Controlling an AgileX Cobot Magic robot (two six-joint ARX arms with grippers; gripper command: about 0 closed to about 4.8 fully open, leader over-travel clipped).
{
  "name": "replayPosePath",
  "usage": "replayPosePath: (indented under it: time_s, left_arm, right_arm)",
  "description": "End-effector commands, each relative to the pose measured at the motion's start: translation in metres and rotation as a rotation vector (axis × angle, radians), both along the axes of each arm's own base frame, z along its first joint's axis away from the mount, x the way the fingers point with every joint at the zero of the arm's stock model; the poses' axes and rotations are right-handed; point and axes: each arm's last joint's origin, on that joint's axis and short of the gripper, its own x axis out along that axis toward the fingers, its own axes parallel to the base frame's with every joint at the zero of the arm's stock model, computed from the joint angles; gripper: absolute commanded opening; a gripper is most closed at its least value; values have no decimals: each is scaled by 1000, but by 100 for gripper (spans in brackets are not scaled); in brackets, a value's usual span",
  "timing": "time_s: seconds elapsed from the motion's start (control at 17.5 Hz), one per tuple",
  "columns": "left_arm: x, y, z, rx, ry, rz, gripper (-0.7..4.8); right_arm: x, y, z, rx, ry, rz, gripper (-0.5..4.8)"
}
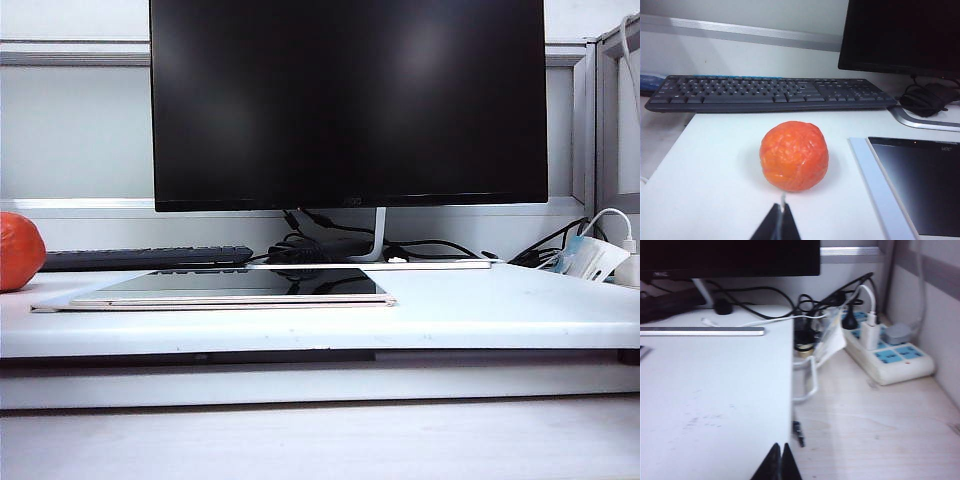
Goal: Place the orange on the center of the mirror.
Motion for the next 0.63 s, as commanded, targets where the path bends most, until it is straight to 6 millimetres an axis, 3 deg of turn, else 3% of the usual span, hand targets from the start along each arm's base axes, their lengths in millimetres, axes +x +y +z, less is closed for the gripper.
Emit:
replayPosePath:
  time_s: [0.06,0.4,0.46,0.63]
  left_arm:
    - [0,0,2,9,-20,3,-5]
    - [0,0,2,9,-20,3,-5]
    - [0,0,2,9,-20,1,-6]
    - [0,0,2,-16,-20,-19,-5]
  right_arm:
    - [0,1,0,4,-20,20,0]
    - [0,2,0,21,-18,70,0]
    - [0,4,0,57,-13,123,0]
    - [-4,14,0,229,54,507,-1]
